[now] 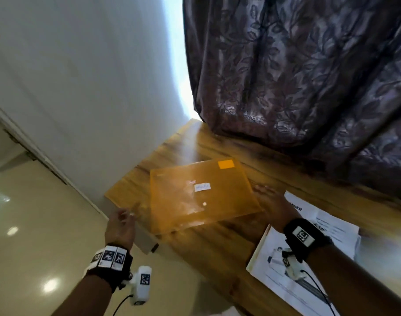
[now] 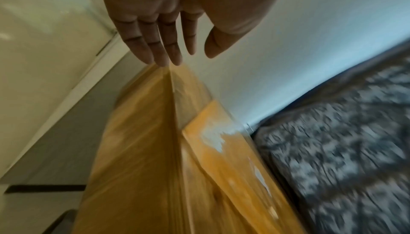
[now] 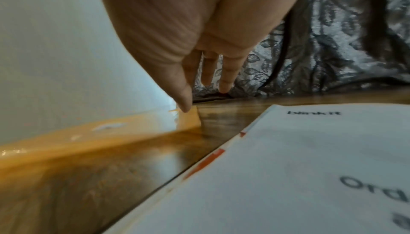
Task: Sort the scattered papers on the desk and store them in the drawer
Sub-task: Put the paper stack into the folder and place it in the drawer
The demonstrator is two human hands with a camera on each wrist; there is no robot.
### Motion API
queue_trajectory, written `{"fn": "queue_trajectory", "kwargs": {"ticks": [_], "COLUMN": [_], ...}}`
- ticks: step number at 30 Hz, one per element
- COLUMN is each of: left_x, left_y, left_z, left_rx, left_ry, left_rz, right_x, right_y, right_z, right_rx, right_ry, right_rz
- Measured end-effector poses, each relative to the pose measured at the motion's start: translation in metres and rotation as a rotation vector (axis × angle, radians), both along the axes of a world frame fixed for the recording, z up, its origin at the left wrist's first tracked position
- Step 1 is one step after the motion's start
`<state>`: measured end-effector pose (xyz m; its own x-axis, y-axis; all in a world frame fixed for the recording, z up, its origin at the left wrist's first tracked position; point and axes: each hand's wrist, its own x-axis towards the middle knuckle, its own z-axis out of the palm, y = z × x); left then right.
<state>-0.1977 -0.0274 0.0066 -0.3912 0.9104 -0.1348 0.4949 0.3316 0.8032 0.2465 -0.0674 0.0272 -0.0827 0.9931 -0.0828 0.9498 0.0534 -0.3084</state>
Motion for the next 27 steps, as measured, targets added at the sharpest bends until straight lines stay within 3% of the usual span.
{"fn": "queue_trajectory", "kwargs": {"ticks": [4,8,11,14,17,20,27], "left_x": [0.070,0.163,0.233,0.289,0.330,0.357,0.382], "left_y": [0.001,0.004,0.002,0.000,-0.007,-0.012,-0.009], "left_z": [0.025,0.038,0.039,0.022,0.009,0.007,0.000], "left_rx": [0.113,0.032,-0.072,-0.195,-0.250,-0.261,-0.430], "left_ry": [0.124,0.139,0.191,0.308,0.335,0.388,0.237], "left_rz": [-0.372,-0.807,-1.014,-1.133,-1.159,-1.224,-1.198], "right_x": [0.040,0.088,0.114,0.117,0.099,0.084,0.069], "right_y": [-0.045,-0.114,-0.168,-0.204,-0.220,-0.228,-0.221], "right_z": [-0.004,0.006,0.006,-0.002,-0.012,-0.024,-0.023], "right_rx": [0.078,0.214,0.136,-0.065,-0.226,-0.179,-0.118], "right_ry": [0.206,0.317,0.288,0.180,0.134,0.206,0.221], "right_rz": [-0.261,-0.567,-0.798,-0.959,-0.965,-1.014,-1.069]}}
